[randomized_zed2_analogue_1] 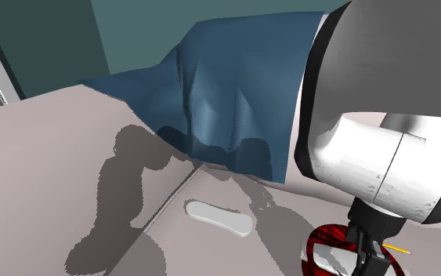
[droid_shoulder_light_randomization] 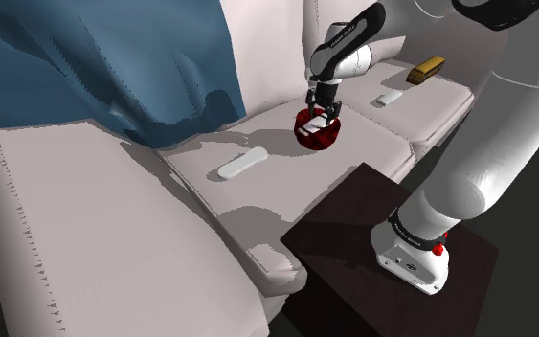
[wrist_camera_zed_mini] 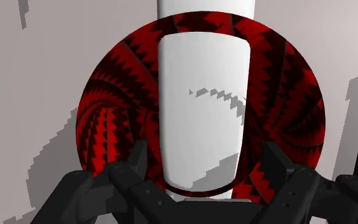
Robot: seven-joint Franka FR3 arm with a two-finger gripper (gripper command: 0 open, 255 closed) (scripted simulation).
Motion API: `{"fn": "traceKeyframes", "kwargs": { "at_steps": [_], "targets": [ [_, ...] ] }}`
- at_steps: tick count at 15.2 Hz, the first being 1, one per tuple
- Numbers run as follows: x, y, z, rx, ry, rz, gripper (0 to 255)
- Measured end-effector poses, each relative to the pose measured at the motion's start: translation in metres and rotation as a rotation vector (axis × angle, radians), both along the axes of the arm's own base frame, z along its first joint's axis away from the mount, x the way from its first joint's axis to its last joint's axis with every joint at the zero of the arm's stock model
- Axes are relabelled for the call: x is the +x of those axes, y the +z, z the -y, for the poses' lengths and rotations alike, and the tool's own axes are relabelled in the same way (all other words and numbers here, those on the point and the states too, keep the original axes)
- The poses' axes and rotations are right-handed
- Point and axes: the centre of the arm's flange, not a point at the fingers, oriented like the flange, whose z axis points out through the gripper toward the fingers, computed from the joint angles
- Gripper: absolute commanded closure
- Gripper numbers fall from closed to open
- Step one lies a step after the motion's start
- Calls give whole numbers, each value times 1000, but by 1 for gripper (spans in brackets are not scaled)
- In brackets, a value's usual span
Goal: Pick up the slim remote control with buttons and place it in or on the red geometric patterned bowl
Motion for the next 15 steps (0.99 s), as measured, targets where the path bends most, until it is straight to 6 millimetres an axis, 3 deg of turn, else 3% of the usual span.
{"fn": "traceKeyframes", "kwargs": {
  "at_steps": [4, 9, 15],
  "targets": [
    [0, 0, 0, 0, 0, 0, 0],
    [2, 45, 2, 0, 0, 1, 0],
    [2, 50, 0, 0, 0, 0, 0]
  ]
}}
